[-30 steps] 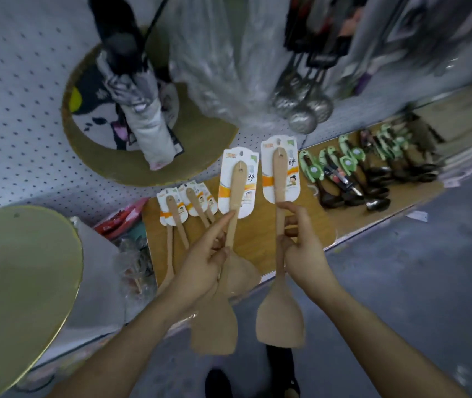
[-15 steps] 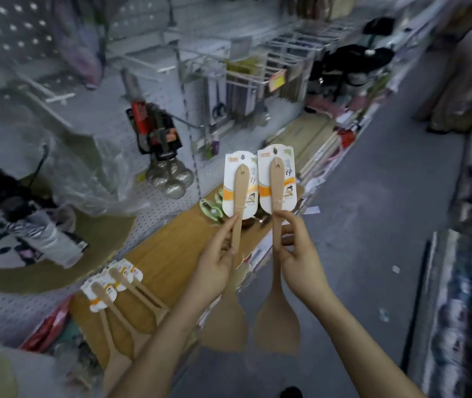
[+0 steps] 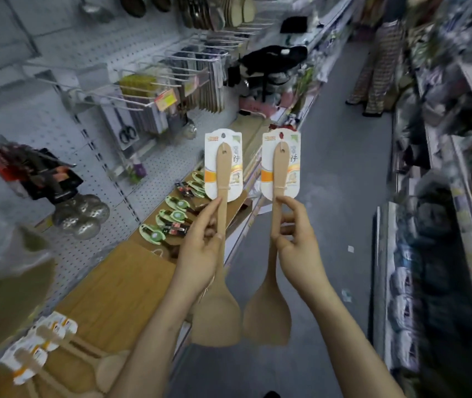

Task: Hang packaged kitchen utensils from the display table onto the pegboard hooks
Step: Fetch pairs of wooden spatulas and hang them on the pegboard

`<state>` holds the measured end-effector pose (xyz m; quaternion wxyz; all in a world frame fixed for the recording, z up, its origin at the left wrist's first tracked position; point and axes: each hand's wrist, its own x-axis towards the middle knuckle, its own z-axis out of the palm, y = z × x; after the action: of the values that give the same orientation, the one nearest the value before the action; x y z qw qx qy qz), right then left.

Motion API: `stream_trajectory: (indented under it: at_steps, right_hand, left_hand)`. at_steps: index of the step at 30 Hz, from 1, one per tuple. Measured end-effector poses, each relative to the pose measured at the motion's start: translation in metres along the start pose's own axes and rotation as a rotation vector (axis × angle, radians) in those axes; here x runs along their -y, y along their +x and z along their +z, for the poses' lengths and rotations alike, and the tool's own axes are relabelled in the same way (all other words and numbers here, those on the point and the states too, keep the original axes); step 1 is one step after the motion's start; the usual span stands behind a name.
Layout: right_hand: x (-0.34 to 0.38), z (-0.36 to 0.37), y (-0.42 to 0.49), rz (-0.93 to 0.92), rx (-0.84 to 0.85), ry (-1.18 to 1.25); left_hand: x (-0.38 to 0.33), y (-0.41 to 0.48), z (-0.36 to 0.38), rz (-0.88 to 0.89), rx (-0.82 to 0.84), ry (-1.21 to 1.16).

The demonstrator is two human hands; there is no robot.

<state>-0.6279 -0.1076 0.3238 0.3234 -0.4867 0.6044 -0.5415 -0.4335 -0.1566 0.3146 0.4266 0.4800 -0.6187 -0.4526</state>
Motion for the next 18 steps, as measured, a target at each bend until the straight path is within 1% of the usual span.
stream_trajectory:
  at_steps: [4, 7, 12, 18]
  right_hand:
    - [-0.020, -0.031, 0.026, 0.029, -0.016, 0.006]
    - [-0.034, -0.047, 0.046, 0.069, -0.012, -0.021]
    - [-0.057, -0.062, 0.093, 0.121, -0.067, 0.010]
    - [-0.081, -0.068, 0.183, 0.174, -0.172, 0.000]
  left_hand:
    - [-0.005, 0.024, 0.043, -0.038, -0.038, -0.034]
    - [-0.003, 0.046, 0.070, -0.070, -0.025, -0.049]
    - [0.011, 0.104, 0.103, -0.070, 0.060, 0.005]
    - [0.035, 0.211, 0.137, -0.018, 0.204, 0.034]
